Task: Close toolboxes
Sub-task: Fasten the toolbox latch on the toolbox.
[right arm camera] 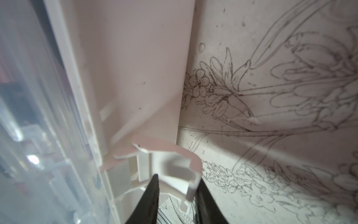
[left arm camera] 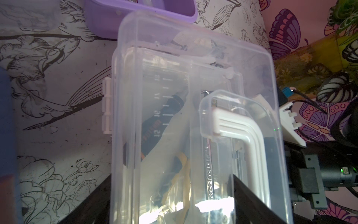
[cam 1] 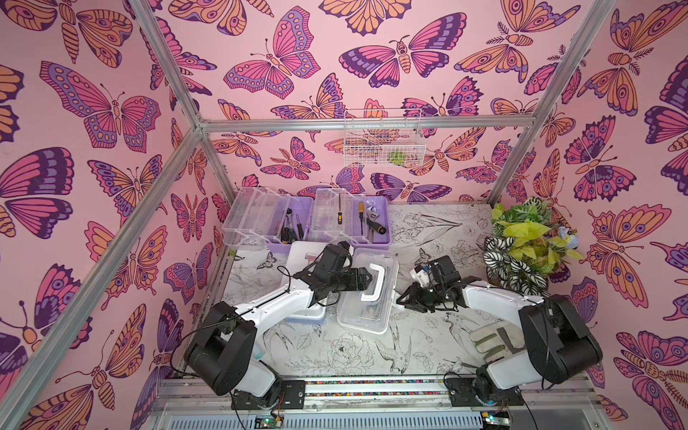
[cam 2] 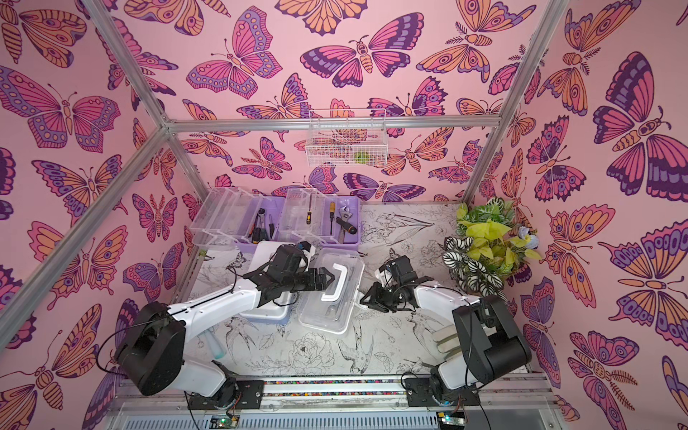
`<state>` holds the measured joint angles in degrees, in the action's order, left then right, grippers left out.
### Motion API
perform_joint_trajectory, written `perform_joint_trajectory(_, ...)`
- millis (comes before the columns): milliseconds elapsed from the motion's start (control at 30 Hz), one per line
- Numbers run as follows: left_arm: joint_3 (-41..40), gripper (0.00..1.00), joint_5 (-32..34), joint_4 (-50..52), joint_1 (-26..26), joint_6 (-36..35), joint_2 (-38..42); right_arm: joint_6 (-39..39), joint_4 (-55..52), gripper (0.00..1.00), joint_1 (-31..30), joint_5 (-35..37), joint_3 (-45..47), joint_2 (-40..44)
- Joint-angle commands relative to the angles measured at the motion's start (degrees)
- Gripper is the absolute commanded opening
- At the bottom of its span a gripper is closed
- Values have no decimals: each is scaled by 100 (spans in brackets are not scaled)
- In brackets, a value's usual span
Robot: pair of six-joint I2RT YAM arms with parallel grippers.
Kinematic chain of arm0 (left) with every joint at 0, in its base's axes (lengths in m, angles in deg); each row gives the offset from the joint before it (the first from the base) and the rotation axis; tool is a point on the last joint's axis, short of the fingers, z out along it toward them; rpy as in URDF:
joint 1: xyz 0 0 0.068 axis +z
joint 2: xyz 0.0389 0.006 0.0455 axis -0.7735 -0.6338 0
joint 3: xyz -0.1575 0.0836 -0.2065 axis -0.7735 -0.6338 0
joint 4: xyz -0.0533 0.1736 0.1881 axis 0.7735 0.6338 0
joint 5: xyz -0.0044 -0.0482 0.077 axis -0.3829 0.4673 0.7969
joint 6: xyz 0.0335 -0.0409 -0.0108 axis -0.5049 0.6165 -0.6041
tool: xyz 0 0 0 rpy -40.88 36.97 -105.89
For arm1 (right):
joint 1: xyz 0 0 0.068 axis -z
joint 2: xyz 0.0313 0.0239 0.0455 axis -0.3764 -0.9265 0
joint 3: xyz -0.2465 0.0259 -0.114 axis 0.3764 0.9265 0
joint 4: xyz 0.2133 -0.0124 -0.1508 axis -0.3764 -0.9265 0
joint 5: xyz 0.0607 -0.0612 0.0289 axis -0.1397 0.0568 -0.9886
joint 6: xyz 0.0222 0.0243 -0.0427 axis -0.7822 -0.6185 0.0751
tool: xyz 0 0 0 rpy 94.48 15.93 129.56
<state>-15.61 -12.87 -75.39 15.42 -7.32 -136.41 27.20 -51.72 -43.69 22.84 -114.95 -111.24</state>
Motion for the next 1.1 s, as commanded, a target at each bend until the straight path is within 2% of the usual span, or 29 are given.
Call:
perform_joint_trajectory(0, -295, 83, 58, 703, 91, 123, -204, -30, 8, 24, -46, 147, -51, 42)
perform_joint_trajectory(133, -255, 86, 26, 717, 76, 104, -206, 120, -369, 14, -47, 360, -99, 288)
perform_joint_trajectory(200, -223, 99, 56, 727, 41, 53, -176, 170, -535, 12, -39, 443, -140, 386)
perform_joint_trajectory(400, -80, 98, 102, 727, -86, 45, -113, 462, -1088, 10, -39, 622, -370, 585)
perform_joint_trajectory(567, 22, 98, 128, 770, -144, 1, -120, 486, -1367, 13, -47, 558, -531, 755)
perform_joint_trajectory(767, 115, 98, 205, 797, -249, -67, -200, 466, -1498, 21, -78, 163, -737, 1032)
perform_joint_trajectory(1067, 204, 98, 260, 797, -391, -73, -342, 384, -1342, 25, -383, 67, -1051, 843)
